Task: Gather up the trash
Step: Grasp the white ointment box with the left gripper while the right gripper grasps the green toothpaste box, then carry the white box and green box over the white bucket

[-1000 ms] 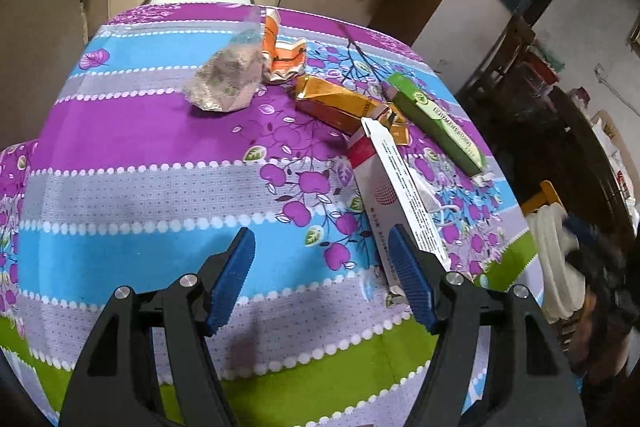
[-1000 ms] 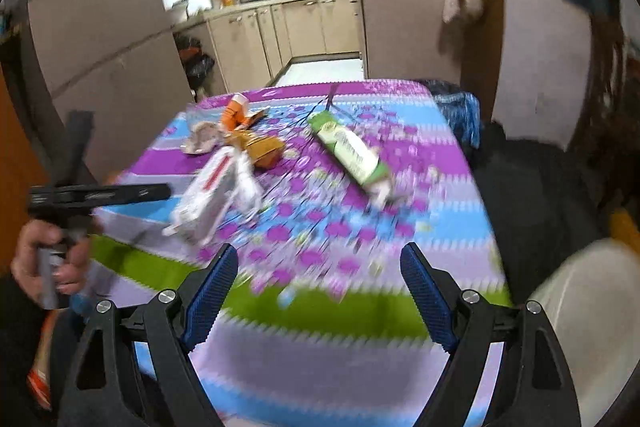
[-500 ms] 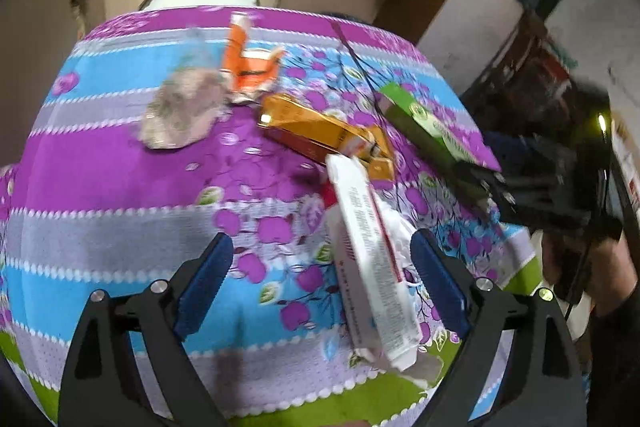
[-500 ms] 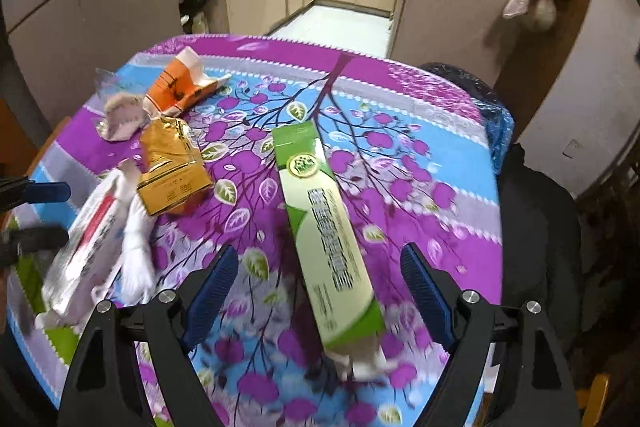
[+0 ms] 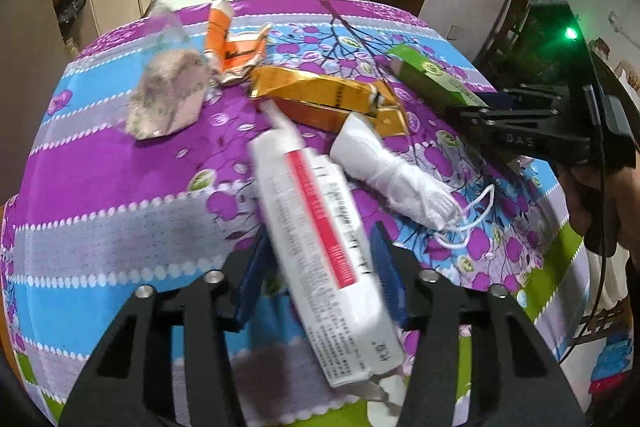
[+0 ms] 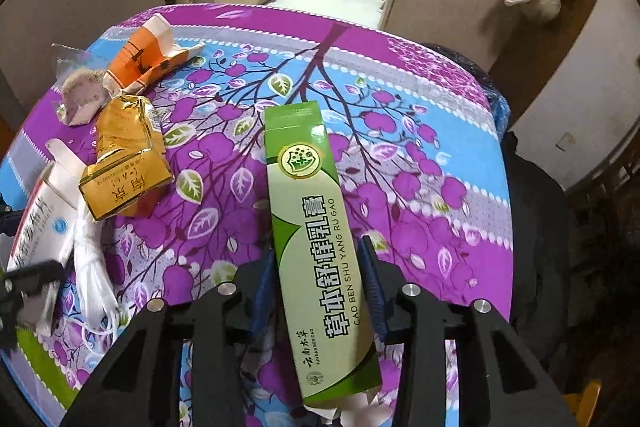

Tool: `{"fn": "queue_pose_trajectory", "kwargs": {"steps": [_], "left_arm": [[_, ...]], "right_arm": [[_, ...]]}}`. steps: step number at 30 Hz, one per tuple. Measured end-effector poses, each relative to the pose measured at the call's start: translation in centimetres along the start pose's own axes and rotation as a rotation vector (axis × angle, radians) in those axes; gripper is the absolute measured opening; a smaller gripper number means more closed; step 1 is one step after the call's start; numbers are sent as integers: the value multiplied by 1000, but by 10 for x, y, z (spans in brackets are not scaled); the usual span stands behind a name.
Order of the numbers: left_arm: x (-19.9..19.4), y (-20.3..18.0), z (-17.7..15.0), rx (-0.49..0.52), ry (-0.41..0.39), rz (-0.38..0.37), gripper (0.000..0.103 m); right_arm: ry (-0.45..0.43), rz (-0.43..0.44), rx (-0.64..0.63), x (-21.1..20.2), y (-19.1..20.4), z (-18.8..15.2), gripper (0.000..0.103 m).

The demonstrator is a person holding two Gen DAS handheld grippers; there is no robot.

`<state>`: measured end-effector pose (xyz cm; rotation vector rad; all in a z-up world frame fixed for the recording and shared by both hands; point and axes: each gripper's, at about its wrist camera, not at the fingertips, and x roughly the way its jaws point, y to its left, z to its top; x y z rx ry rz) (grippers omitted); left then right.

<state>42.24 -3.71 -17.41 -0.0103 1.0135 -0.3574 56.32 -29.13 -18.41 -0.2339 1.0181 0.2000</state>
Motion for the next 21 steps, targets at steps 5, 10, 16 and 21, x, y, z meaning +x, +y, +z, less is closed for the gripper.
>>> {"fn": "queue_pose_trajectory", "kwargs": {"steps": [5, 10, 16, 21], "left_arm": [[-8, 12, -7, -31, -11, -28, 36], [-29, 16, -18, -61, -88, -13, 27], [-65, 7, -21, -59, -218, 4, 27], [-102, -24, -19, -16, -345, 6, 27]], "right_arm": [[-98, 17, 109, -26, -3, -19, 37], [-209, 27, 196, -67, 3, -43, 36], [-354, 2, 294, -135, 16, -85, 36], [-475, -57, 360, -199, 27, -118, 36]]}}
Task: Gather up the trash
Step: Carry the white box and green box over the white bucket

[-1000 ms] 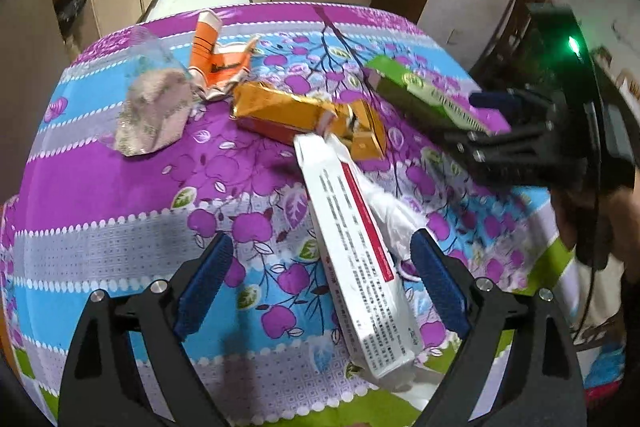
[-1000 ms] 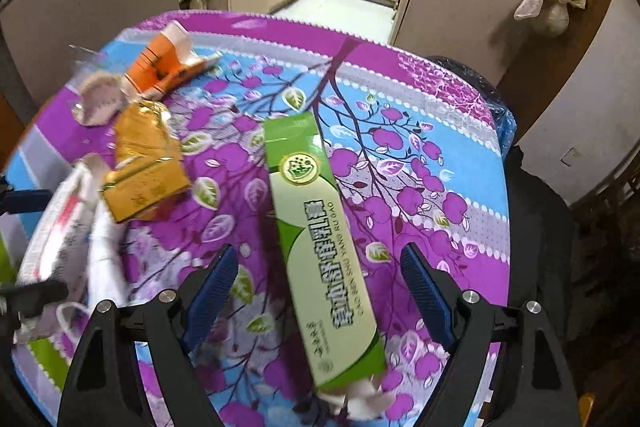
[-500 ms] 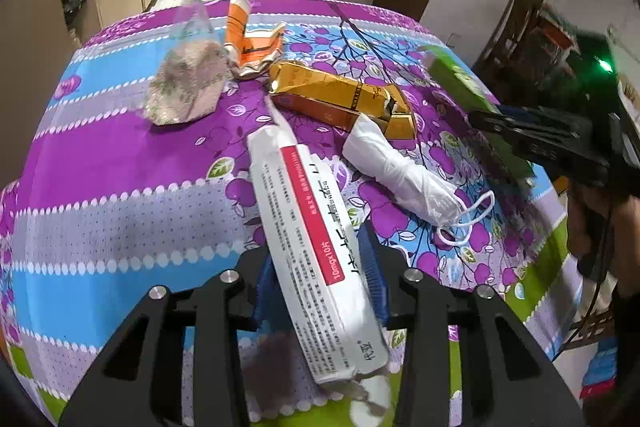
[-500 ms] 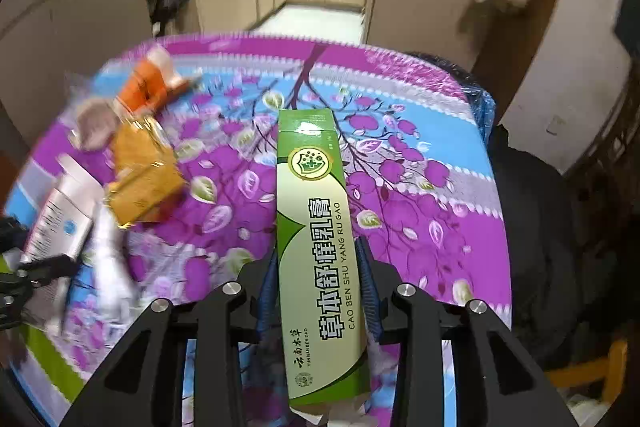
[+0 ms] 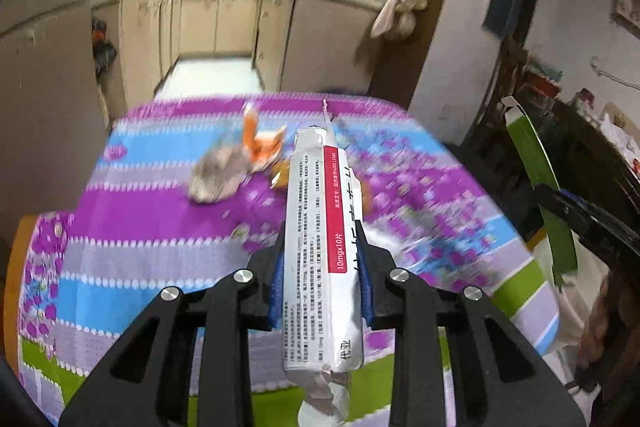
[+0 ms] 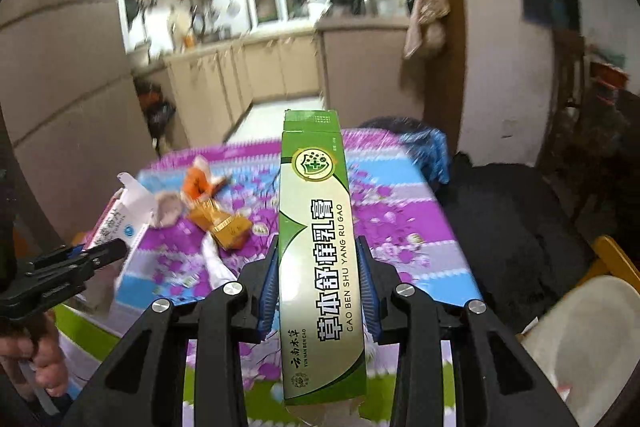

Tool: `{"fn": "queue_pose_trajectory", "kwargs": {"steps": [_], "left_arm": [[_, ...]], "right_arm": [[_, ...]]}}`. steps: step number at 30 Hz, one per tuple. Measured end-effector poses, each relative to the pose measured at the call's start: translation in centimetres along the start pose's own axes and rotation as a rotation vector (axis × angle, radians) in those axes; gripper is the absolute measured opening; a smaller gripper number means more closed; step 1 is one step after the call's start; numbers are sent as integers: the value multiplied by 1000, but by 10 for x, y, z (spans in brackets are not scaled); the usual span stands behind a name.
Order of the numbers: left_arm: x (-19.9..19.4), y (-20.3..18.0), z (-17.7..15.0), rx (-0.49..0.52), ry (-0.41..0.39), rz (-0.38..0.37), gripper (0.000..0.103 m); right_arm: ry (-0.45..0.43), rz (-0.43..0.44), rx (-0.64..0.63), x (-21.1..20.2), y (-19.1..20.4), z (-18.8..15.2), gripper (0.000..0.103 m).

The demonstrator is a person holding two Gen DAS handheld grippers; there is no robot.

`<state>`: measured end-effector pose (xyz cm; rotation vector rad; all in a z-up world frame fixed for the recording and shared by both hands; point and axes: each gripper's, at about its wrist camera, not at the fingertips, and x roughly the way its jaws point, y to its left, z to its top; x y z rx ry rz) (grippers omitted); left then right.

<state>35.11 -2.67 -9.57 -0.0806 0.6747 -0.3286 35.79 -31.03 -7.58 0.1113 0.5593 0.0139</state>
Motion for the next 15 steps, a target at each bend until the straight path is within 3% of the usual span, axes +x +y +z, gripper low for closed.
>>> {"fn": "queue_pose_trajectory", "kwargs": {"steps": [5, 15], "left_arm": [[-17, -51, 11, 68, -67, -38, 27], [-45, -151, 20, 183, -145, -186, 27]], "right_arm": [[-88, -85, 12, -63, -8, -2, 36], [-203, -270, 66, -175, -52, -19, 36]]}}
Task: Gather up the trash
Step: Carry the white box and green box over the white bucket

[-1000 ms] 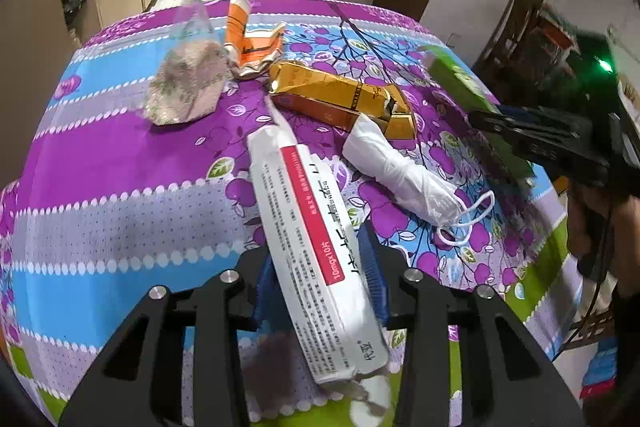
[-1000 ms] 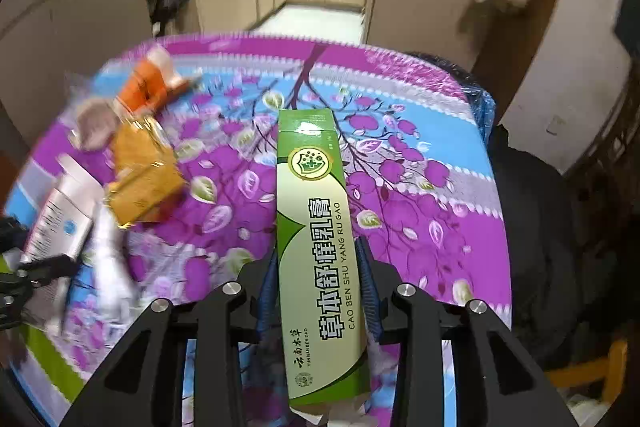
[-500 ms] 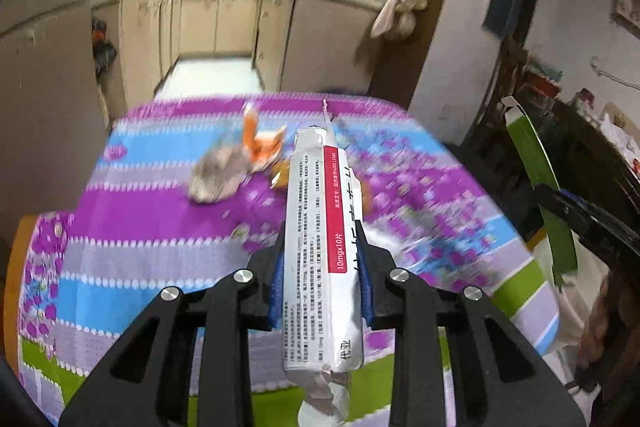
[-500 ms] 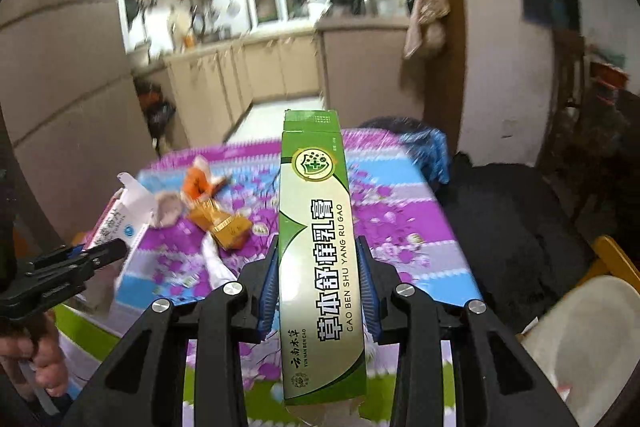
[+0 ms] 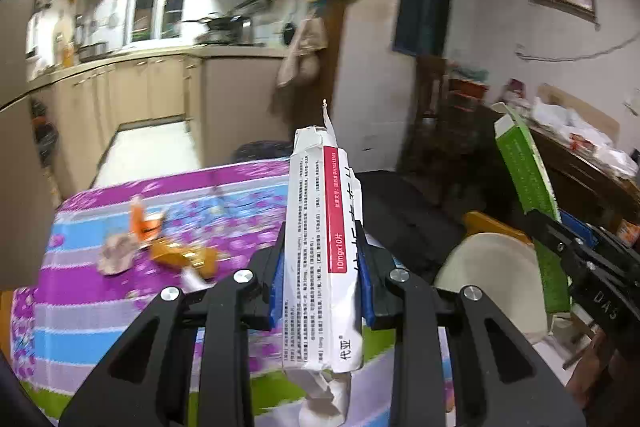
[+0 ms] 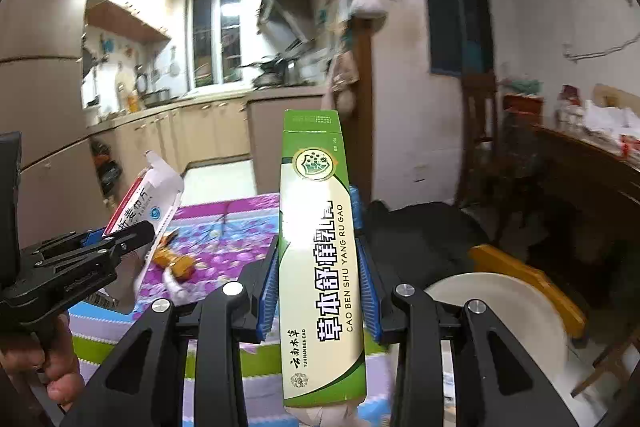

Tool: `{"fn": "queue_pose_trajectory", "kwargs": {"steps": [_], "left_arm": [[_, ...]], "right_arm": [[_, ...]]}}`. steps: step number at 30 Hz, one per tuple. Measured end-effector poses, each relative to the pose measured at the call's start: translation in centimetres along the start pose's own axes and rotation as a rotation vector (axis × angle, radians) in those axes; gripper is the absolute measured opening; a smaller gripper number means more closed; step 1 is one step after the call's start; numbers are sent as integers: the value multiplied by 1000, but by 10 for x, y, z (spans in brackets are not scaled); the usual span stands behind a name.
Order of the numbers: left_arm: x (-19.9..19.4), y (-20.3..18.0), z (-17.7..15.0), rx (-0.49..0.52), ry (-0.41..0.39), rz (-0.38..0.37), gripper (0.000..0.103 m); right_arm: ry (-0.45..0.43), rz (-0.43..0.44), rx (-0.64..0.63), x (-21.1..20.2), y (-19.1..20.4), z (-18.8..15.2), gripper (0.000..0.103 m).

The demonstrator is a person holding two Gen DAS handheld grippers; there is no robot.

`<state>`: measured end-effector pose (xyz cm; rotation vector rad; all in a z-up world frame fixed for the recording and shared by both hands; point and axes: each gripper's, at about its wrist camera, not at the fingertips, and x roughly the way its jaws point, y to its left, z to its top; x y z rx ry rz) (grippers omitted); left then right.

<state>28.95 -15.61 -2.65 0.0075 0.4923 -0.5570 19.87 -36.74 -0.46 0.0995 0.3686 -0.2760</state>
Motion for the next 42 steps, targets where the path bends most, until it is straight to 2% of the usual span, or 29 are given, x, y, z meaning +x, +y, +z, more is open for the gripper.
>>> {"fn": "queue_pose_trajectory", "kwargs": {"steps": [8, 15, 17, 24, 30, 33, 42], "left_arm": [[13, -81, 8, 80, -3, -136, 27], [33, -140, 16, 123, 42, -244, 27], [44, -154, 19, 134, 70, -273, 27], [86, -190, 23, 155, 180, -298, 27], [124, -209, 9, 175, 311, -299, 27], [138, -212, -1, 184, 349, -287, 27], [157, -214, -10, 177, 389, -267, 27]], "right_arm": [[-42, -136, 53, -62, -80, 8, 36], [34, -205, 104, -75, -151, 8, 36], [74, -208, 134, -67, -170, 9, 36], [243, -192, 201, -20, -224, 3, 36], [352, -169, 251, 29, -238, -5, 36], [401, -166, 252, 53, -244, -12, 36], [459, -187, 252, 87, -255, -24, 36]]}}
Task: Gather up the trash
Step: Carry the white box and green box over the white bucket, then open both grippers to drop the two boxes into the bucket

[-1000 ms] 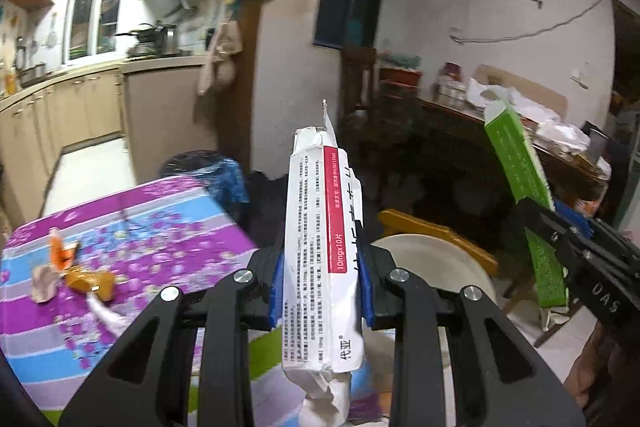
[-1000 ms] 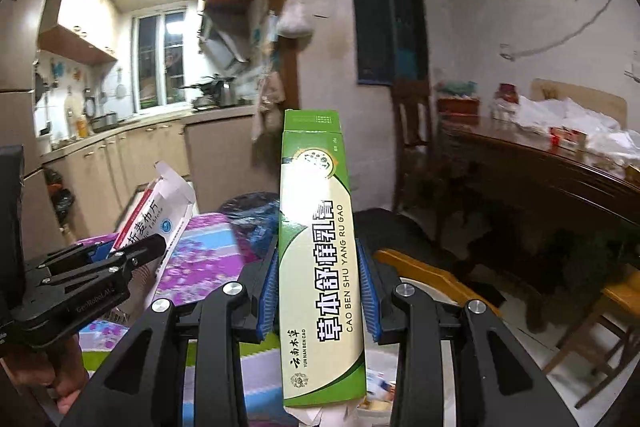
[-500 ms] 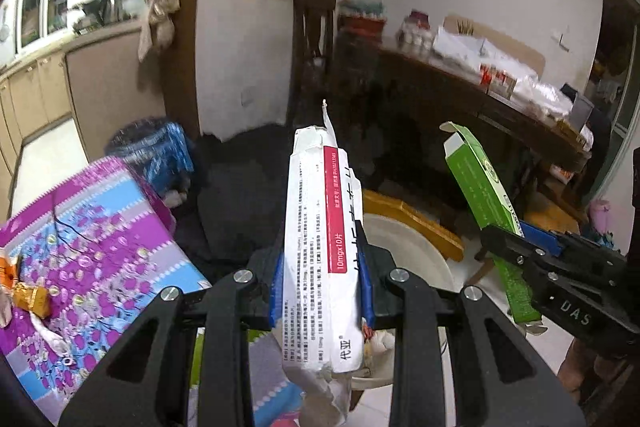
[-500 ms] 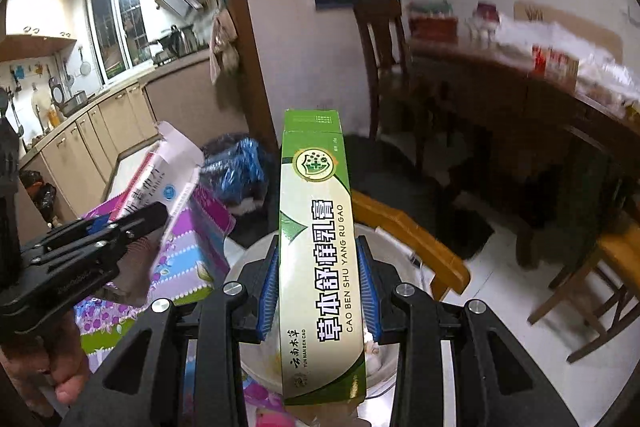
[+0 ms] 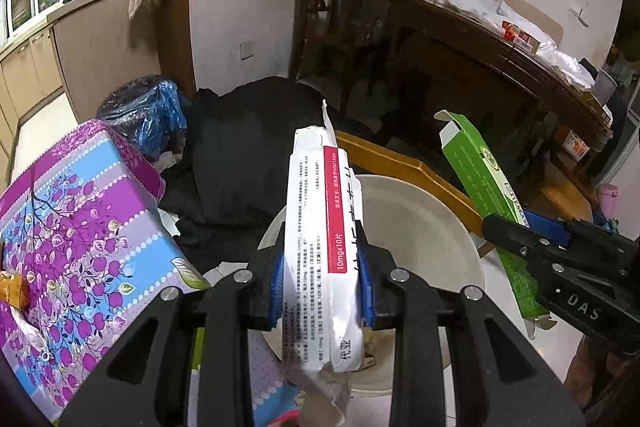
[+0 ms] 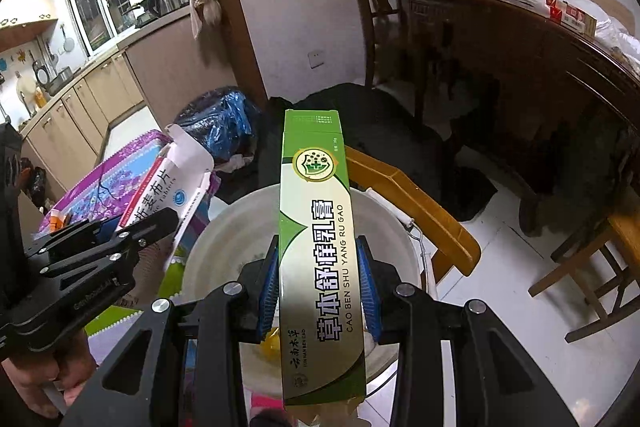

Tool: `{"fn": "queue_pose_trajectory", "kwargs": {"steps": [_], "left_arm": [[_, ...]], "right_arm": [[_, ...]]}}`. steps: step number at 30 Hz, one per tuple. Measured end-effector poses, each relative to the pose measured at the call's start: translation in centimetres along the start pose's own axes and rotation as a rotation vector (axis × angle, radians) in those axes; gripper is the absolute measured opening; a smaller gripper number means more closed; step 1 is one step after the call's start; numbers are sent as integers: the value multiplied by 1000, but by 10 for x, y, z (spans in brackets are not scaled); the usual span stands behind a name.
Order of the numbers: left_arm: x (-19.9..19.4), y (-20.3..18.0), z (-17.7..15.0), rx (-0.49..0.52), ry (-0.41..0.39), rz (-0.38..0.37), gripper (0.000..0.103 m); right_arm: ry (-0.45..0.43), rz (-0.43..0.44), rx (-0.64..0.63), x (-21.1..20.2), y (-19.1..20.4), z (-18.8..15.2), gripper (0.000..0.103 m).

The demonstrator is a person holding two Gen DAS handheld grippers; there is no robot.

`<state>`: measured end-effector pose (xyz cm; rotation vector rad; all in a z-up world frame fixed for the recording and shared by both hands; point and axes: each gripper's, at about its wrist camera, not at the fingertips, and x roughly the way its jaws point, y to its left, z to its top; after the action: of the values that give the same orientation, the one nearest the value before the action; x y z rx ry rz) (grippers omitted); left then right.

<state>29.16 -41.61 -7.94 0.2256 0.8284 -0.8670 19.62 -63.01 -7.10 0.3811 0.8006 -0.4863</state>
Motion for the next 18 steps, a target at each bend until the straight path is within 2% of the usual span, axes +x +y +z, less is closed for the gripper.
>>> {"fn": "queue_pose_trajectory", "kwargs": {"steps": [18], "left_arm": [[8, -4, 4, -3, 11, 6, 27]], "right_arm": [[10, -14, -1, 7, 7, -2, 36]]}}
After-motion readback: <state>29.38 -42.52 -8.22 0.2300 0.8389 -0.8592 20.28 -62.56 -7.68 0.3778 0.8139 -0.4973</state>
